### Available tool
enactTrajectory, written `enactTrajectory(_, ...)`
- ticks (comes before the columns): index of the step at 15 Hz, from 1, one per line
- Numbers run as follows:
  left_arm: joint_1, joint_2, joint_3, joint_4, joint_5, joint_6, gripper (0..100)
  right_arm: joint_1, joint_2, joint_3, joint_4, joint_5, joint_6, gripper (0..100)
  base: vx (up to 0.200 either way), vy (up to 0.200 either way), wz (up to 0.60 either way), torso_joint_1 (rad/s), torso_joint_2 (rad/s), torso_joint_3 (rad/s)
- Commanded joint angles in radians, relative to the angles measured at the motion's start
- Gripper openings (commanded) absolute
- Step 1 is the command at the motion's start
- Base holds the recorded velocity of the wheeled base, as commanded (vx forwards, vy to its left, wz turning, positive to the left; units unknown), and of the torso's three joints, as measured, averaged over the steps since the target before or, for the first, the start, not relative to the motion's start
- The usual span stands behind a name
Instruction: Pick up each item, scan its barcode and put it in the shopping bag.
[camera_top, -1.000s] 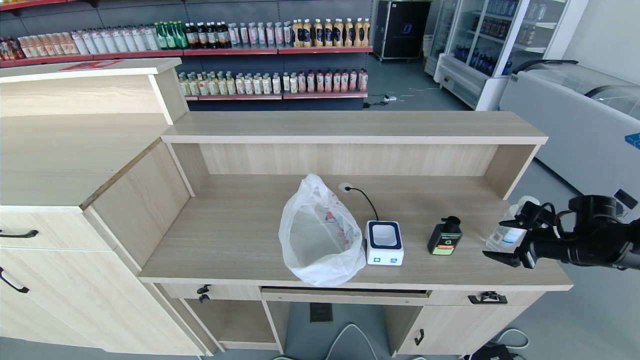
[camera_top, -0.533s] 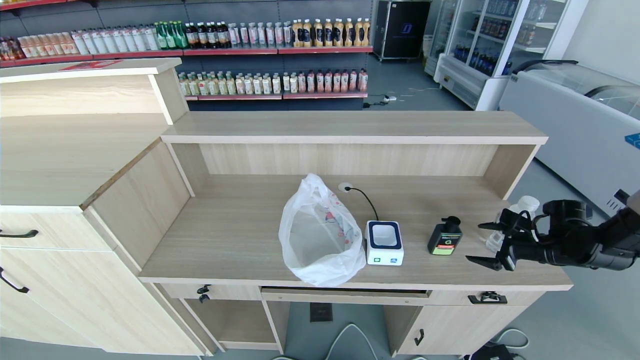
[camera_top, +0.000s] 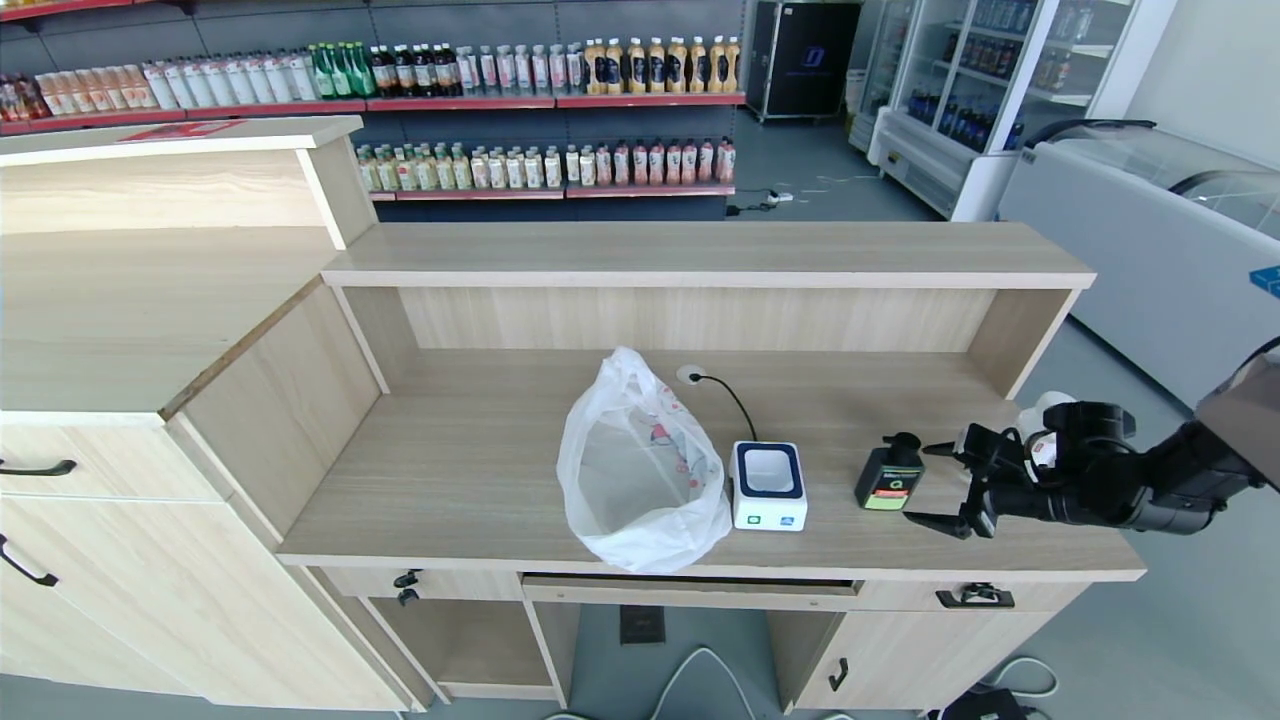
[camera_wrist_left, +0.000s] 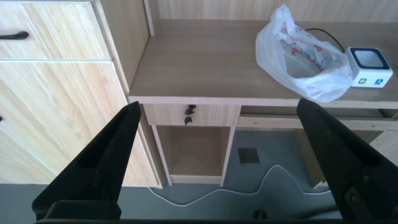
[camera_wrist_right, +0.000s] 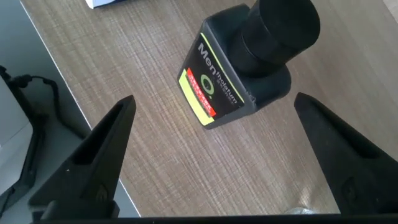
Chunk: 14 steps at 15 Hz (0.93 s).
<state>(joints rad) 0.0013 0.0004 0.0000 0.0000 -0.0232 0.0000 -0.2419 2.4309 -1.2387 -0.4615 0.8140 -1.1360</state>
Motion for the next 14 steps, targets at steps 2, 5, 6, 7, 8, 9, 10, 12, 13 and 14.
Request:
enactTrajectory(2, 0.0, 0.001, 0.0, 0.0, 0.0, 0.0, 100, 0.007, 0.039, -0.042, 0.0, -0.001, -0.002, 100, 0.0, 0.0, 0.0, 0.0, 0.0, 0.0)
enactTrajectory(5, 0.0, 0.001, 0.0, 0.0, 0.0, 0.0, 100, 0.021, 0.063, -0.076, 0.0, 0.001, -0.001, 0, 0.0, 0.0, 0.0, 0.0, 0.0, 0.0)
enactTrajectory(6, 0.0, 0.0, 0.0, 0.0, 0.0, 0.0, 100, 0.026, 0.074, -0.084, 0.0, 0.001, -0.002, 0, 0.0, 0.0, 0.0, 0.0, 0.0, 0.0)
enactTrajectory(7, 0.0, 0.001, 0.0, 0.0, 0.0, 0.0, 100, 0.026, 0.079, -0.084, 0.0, 0.001, -0.005, 0, 0.0, 0.0, 0.0, 0.0, 0.0, 0.0)
enactTrajectory(8, 0.0, 0.001, 0.0, 0.0, 0.0, 0.0, 100, 0.026, 0.08, -0.081, 0.0, -0.001, -0.008, 0, 0.0, 0.0, 0.0, 0.0, 0.0, 0.0)
enactTrajectory(9, 0.0, 0.0, 0.0, 0.0, 0.0, 0.0, 100, 0.024, 0.079, -0.077, 0.0, 0.001, -0.01, 0, 0.0, 0.0, 0.0, 0.0, 0.0, 0.0)
enactTrajectory(10, 0.0, 0.001, 0.0, 0.0, 0.0, 0.0, 100, 0.016, 0.063, -0.064, -0.002, 0.002, -0.01, 0, 0.0, 0.0, 0.0, 0.0, 0.0, 0.0)
enactTrajectory(12, 0.0, 0.001, 0.0, 0.0, 0.0, 0.0, 100, -0.013, 0.004, -0.039, 0.0, 0.022, -0.008, 0, 0.0, 0.0, 0.0, 0.0, 0.0, 0.0)
enactTrajectory(13, 0.0, 0.001, 0.0, 0.0, 0.0, 0.0, 100, -0.025, -0.021, -0.033, 0.0, 0.045, -0.008, 0, 0.0, 0.0, 0.0, 0.0, 0.0, 0.0)
enactTrajectory(14, 0.0, 0.001, 0.0, 0.0, 0.0, 0.0, 100, -0.06, -0.092, -0.008, 0.0, 0.099, -0.008, 0, 0.0, 0.0, 0.0, 0.0, 0.0, 0.0)
